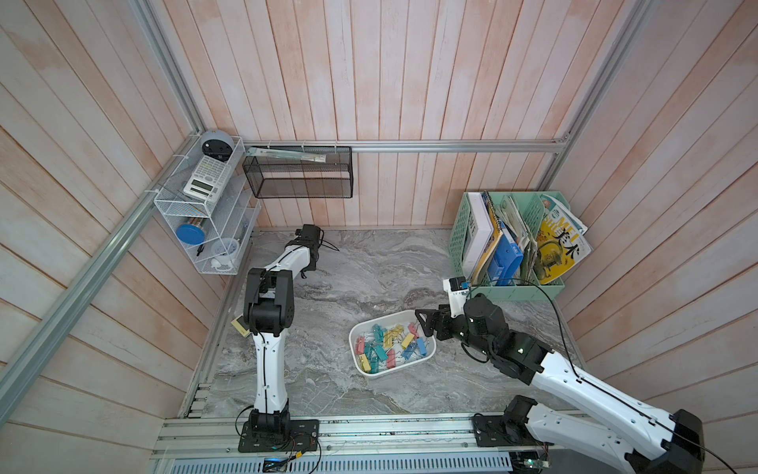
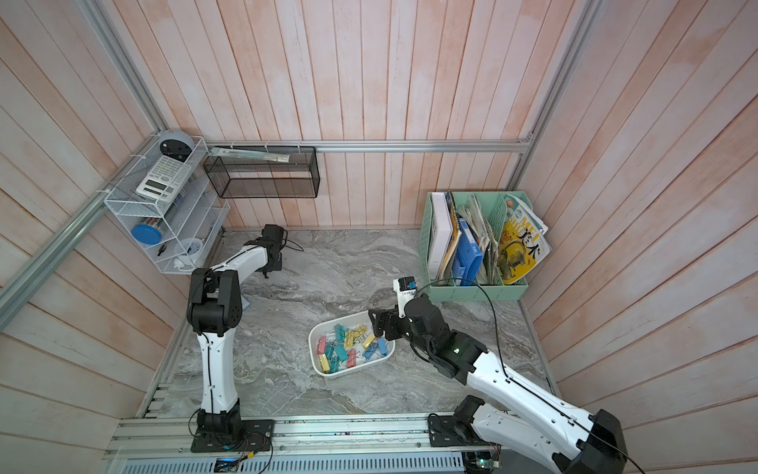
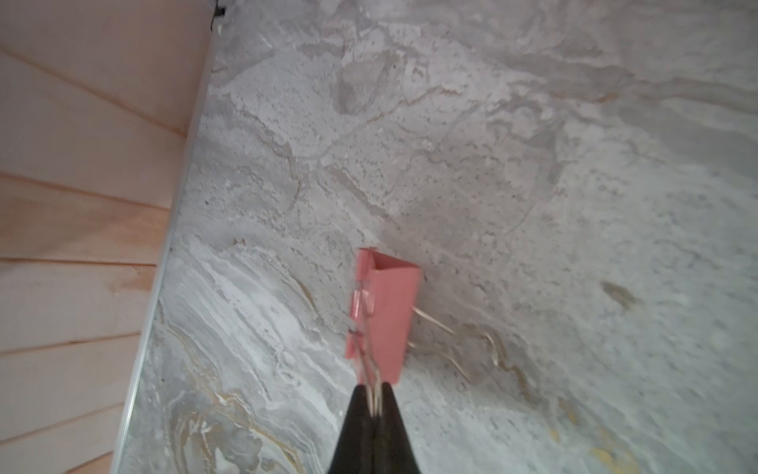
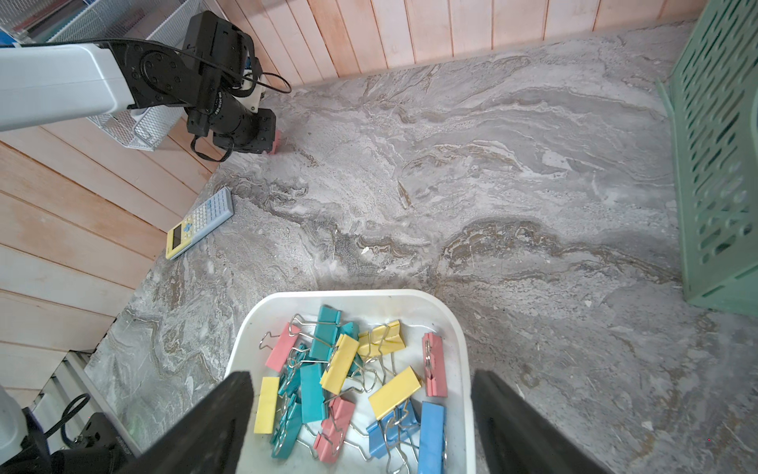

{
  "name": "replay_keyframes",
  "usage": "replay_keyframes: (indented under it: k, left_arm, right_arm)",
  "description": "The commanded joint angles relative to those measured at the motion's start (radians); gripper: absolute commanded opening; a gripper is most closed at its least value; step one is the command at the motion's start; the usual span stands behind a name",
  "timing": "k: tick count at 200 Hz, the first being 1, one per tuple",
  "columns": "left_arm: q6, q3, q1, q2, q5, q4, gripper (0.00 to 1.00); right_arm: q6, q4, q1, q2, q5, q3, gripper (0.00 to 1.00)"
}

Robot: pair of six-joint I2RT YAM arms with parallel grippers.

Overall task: Put the binder clips in the storage box
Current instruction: Pick up the binder clip at the center of the board.

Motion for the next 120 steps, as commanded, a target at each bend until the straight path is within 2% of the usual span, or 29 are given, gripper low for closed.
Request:
replay_keyframes:
  k: [1, 13, 36, 72, 94, 120]
  left_arm:
    - [-0.066, -0.006, 0.004, -0.038, 0.1, -0.037, 0.0]
    - [-0.097, -0.058, 0.004, -0.09, 0.155, -0.011, 0.0]
    - [-0.155, -0.133, -0.002, -0.194, 0.266, 0.003, 0.0]
    - [-0.25, -0.284, -0.045, -0.39, 0.53, 0.026, 0.0]
    - [-0.281, -0.354, -0.144, -0.513, 0.608, 0.032, 0.0]
    - [-0.286, -0.367, -0.308, -0.592, 0.656, 0.006, 0.0]
  right_arm:
    - [0.028, -0.029, -0.006, -0.02, 0.055, 0.017, 0.95]
    - [0.061, -0.077, -0.039, -0.011, 0.06, 0.025, 0.98]
    - [0.114, -0.085, -0.147, -0.009, -0.076, 0.006, 0.98]
    - [0.199, -0.017, -0.341, -0.077, -0.248, -0.077, 0.98]
    - [0.231, -0.011, -0.436, -0.109, -0.295, -0.112, 0.98]
    - [0.263, 0.002, -0.5, -0.135, -0.323, -0.148, 0.98]
